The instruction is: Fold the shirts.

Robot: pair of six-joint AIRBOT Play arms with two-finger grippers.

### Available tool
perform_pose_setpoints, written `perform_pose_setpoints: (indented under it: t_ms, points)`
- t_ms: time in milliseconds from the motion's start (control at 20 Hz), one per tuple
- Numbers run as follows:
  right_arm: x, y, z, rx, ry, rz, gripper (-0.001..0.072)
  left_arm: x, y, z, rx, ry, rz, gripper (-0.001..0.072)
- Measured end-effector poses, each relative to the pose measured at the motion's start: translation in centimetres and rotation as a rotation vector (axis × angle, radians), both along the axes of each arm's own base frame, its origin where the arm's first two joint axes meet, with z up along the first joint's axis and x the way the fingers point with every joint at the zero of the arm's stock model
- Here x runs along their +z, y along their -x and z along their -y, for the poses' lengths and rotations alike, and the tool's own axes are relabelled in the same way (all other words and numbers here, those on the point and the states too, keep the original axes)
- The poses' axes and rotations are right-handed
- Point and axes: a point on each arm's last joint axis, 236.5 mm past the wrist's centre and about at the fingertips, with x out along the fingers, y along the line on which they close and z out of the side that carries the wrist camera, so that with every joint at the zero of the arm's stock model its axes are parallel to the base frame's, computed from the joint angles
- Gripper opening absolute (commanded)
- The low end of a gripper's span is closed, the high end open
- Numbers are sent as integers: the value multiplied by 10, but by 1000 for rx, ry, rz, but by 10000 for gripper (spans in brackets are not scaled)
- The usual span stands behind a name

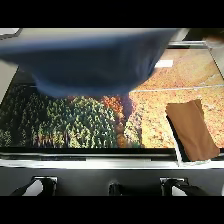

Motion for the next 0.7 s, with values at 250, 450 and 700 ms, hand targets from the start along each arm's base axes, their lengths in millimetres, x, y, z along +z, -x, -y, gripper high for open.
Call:
perform_pose_setpoints:
  t_ms: [250, 450, 700]
  points:
    - [118, 154, 11, -91, 12, 315, 29, 137, 117, 42, 95, -149, 356, 24]
    - [127, 202, 24, -162, -12, 333, 29, 142, 147, 50, 133, -170, 362, 24]
    - [85, 171, 31, -187, -14, 153, 29, 104, 114, 30, 139, -156, 204, 25]
